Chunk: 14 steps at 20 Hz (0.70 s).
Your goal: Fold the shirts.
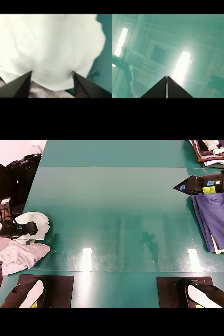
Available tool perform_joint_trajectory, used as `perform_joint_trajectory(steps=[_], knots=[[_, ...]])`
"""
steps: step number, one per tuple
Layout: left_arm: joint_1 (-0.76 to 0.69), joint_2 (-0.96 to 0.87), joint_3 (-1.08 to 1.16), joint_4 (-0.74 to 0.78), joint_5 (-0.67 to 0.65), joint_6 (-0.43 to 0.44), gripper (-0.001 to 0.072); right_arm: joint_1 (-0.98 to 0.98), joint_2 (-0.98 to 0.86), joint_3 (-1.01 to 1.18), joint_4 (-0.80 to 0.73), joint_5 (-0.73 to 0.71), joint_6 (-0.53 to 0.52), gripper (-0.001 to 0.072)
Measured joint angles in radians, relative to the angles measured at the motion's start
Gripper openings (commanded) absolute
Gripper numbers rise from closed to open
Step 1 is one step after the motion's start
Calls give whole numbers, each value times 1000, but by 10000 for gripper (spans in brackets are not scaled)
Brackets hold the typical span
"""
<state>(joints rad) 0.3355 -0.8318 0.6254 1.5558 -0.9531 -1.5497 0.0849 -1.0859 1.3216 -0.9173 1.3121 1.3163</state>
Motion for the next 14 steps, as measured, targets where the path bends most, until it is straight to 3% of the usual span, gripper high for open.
perform_joint_trajectory(steps=[1,3,4,9,14], knots=[[2,0,-16,10,23,-11,124,0,0,0,0,0,0,18],[5,0,-33,26,64,-27,92,0,0,0,0,0,0,18],[4,0,-39,26,79,-38,23,0,0,0,0,0,0,18],[6,5,53,-4,66,-65,22,0,0,6,0,-5,0,18],[-139,25,513,-100,-111,10,21,0,0,122,0,-42,0,17]])
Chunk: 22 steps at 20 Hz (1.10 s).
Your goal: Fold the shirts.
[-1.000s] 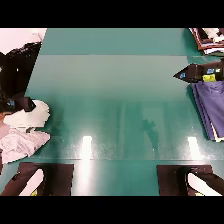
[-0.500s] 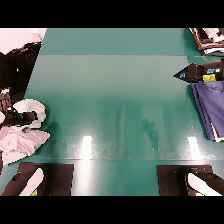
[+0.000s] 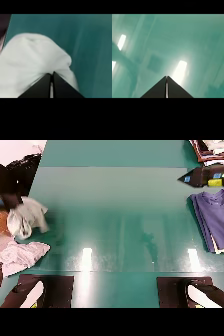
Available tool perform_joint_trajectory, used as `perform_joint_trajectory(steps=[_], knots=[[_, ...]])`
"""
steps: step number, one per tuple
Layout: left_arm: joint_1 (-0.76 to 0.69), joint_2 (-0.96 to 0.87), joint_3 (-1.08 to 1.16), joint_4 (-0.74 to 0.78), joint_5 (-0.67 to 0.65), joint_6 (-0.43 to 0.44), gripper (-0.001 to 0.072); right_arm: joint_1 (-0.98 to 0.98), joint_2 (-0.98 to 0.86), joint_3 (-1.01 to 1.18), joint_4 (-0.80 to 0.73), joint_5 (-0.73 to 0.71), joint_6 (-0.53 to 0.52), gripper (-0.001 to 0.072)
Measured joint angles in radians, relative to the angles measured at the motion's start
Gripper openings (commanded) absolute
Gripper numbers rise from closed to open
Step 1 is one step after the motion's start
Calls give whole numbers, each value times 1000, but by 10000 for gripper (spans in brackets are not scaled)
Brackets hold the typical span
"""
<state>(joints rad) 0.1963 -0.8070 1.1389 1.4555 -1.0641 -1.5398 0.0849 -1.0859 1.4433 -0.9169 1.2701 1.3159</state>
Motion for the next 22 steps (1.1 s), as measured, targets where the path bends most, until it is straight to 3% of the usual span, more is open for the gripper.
perform_joint_trajectory(steps=[5,12,13,14,15,16,19,22], knots=[[-296,-6,381,-18,-78,7,20,0,0,166,1,-92,0,18],[-665,-242,482,-43,-156,-45,25,0,0,257,0,-122,0,18],[-706,-293,485,-56,-165,-44,89,0,0,260,0,-113,0,18],[-748,-348,489,-79,-167,-41,404,0,-1,262,-1,-103,0,17],[-782,-400,490,-104,-168,-35,576,0,-1,263,-1,-95,0,18],[-812,-454,491,-128,-175,-29,502,0,-1,264,-1,-87,0,18],[-849,-558,493,-168,-194,-6,502,0,-1,266,-2,-69,0,18],[-791,-590,488,-169,-236,6,502,0,-1,266,-2,-61,0,18]])
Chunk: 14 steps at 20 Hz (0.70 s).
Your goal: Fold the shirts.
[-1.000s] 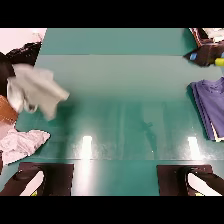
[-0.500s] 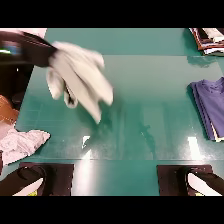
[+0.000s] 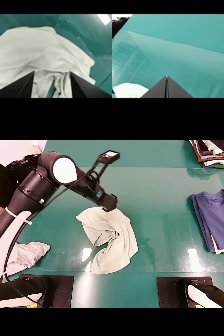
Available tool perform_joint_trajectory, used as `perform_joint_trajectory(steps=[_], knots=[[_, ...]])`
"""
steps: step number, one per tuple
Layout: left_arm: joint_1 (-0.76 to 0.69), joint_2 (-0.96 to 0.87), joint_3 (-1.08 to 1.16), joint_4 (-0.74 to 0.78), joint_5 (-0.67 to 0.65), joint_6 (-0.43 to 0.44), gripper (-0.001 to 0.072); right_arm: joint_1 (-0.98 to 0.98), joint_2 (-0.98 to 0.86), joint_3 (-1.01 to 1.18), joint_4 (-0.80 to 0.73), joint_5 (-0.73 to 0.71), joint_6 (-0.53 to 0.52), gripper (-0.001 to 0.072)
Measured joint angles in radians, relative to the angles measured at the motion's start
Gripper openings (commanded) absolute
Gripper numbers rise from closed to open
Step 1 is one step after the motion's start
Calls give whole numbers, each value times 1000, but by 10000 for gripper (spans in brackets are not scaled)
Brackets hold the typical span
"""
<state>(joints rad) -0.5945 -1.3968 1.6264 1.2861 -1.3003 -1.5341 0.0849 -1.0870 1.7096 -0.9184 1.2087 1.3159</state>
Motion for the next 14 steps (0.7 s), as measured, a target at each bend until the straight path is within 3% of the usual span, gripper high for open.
perform_joint_trajectory(steps=[3,7,11,14], knots=[[110,28,-72,4,-40,5,502,0,0,0,0,5,0,18],[259,149,-358,-33,-2,7,503,0,0,0,0,6,0,18],[336,243,-713,-197,130,23,503,0,0,0,0,6,0,18],[356,267,-908,-396,261,85,502,0,0,0,0,6,0,18]])
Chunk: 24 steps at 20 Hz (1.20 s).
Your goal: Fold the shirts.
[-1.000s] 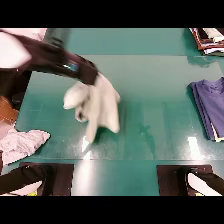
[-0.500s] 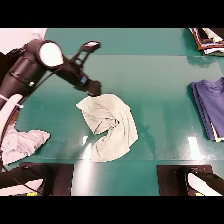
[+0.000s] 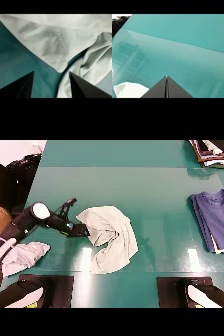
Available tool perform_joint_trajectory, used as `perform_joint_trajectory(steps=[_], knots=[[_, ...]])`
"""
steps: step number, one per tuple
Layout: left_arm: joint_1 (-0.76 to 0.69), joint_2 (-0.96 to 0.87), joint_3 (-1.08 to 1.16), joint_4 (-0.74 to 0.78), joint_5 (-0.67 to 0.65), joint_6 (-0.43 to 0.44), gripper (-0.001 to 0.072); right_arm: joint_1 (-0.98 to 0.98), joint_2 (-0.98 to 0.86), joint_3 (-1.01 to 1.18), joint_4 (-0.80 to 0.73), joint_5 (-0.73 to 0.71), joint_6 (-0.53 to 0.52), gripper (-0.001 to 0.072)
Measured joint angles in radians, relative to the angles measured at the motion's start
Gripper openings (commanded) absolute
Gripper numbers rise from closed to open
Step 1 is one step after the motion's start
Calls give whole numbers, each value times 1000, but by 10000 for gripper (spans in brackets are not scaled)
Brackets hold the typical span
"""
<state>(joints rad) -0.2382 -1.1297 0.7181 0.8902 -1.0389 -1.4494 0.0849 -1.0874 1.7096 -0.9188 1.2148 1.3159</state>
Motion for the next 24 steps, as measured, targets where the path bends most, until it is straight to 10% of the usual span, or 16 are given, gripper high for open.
perform_joint_trajectory(steps=[9,10,11,18,21,24], knots=[[-30,-16,-163,-236,231,87,500,4,-1,0,3,0,0,18],[-45,-28,-166,-252,252,90,391,4,-1,0,2,0,0,18],[-57,-36,-167,-260,272,91,61,4,-1,0,2,2,0,18],[42,-31,-51,-180,206,106,24,-6,16,-150,-87,176,30,20],[91,-17,32,-86,136,112,24,16,43,-409,-109,204,44,457],[111,-12,80,-33,106,113,24,92,43,-702,-64,155,49,454]])
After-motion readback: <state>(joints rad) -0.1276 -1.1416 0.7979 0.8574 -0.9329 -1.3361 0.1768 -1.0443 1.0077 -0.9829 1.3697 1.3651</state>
